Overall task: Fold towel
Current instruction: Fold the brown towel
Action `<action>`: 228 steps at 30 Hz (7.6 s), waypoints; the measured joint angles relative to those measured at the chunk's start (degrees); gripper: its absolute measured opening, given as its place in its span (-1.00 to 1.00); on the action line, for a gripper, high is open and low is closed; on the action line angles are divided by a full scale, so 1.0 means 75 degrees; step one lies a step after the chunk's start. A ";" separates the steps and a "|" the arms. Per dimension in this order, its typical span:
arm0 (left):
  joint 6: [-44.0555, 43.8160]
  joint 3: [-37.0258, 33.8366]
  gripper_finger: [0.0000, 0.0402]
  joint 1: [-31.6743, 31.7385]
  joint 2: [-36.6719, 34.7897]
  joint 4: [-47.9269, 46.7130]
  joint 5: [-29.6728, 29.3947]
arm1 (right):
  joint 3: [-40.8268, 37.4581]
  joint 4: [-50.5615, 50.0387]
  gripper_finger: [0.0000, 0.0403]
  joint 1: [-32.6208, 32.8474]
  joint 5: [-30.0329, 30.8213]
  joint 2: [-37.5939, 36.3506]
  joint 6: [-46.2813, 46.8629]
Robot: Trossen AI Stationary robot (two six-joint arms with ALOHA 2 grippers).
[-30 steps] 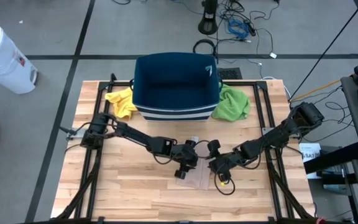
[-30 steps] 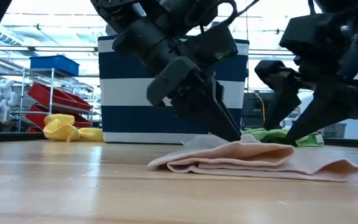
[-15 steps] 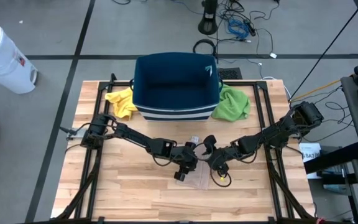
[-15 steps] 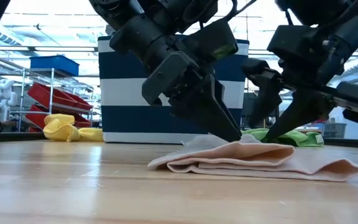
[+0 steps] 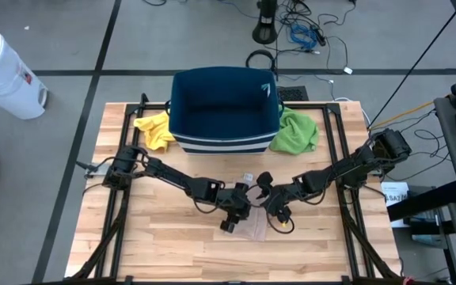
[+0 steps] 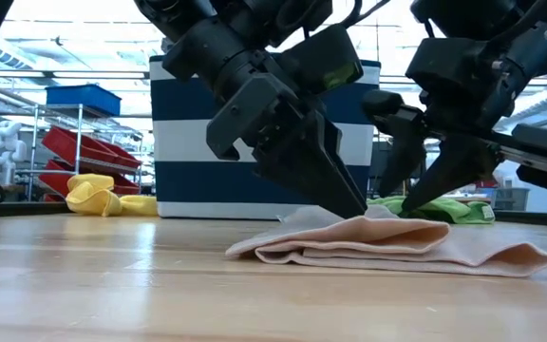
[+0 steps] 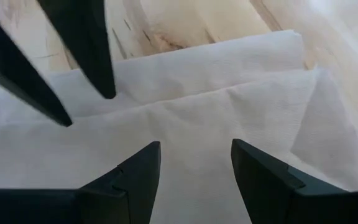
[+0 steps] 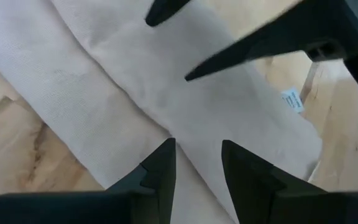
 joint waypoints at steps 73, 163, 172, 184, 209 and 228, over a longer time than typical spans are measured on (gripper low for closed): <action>-0.0155 0.0003 0.02 -0.0465 -0.0693 -0.0612 -0.1459 | 0.1111 -0.0590 -1.00 -0.0069 0.0456 0.0939 0.0100; -0.0367 0.0000 0.02 -0.0468 -0.1274 -0.2129 -0.1085 | 0.1133 -0.0259 -0.50 0.1419 -0.0756 0.1541 0.2679; -0.0522 0.0000 0.02 -0.0534 -0.1274 -0.2058 -0.1077 | 0.1133 0.1068 -0.50 0.0374 -0.0303 0.1549 0.2267; -0.0772 0.0002 0.02 -0.0417 -0.0796 -0.2221 -0.1076 | 0.1139 0.1270 -0.50 0.0699 -0.0500 0.1533 0.2463; -0.1189 0.0002 -0.12 -0.0238 -0.0509 -0.2313 -0.1324 | 0.1139 -0.0187 -0.50 0.0837 0.0319 0.1521 0.3384; -0.1381 0.0000 -0.46 -0.0119 -0.0507 -0.2686 -0.1713 | 0.1139 -0.0187 -0.50 0.0854 0.0290 0.1521 0.3620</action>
